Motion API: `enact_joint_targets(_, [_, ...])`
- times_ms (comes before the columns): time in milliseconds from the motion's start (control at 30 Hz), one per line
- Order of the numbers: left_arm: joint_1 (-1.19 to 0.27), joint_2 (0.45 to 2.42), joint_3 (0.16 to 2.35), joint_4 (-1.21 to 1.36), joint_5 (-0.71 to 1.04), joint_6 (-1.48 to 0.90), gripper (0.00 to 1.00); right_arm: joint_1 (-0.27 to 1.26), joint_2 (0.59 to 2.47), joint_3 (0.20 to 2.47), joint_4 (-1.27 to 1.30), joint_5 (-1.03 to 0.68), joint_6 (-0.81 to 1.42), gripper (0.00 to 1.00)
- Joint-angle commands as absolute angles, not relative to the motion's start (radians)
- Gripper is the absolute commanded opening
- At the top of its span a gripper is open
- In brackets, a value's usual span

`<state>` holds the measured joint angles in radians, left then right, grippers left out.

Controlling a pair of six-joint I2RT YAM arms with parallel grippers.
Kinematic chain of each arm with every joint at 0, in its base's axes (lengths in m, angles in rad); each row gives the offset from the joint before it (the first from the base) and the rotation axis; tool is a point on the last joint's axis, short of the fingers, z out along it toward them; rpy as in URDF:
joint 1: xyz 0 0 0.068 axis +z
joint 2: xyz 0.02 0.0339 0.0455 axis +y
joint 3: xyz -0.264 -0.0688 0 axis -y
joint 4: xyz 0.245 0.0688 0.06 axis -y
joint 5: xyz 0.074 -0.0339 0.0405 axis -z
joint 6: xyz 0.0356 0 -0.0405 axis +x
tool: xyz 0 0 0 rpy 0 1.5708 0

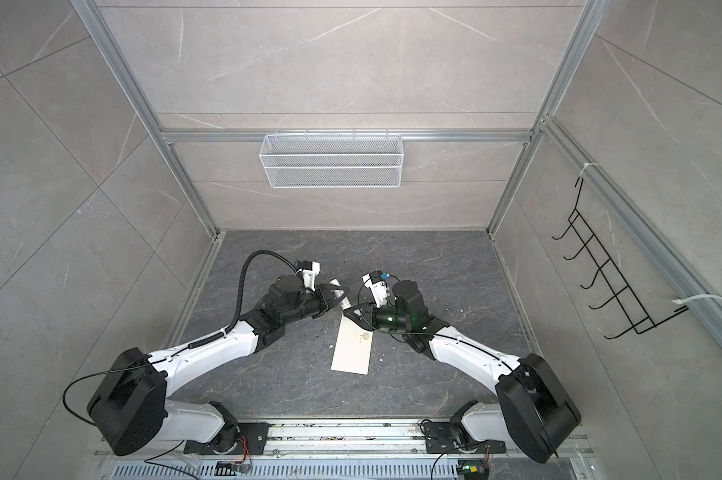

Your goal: Place the letter into the envelope and seal it

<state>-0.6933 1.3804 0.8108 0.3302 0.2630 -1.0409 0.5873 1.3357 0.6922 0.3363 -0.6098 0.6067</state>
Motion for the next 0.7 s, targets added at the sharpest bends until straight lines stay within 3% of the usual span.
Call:
enact_joint_targets(0, [-0.696,1.364,0.807,0.375,0.266,-1.033,0.00,0.600,1.342,0.732,0.325,-0.588,0.593,0.06])
enact_joint_targets(433, [-0.704,1.368,0.808,0.349,0.239,-1.010,0.00,0.626,1.313,0.772,0.206,-0.472,0.540,0.03])
enact_joint_targets(667, [-0.708,1.367,0.808,0.338,0.229,-1.001,0.00,0.636,1.312,0.790,0.161,-0.419,0.526,0.09])
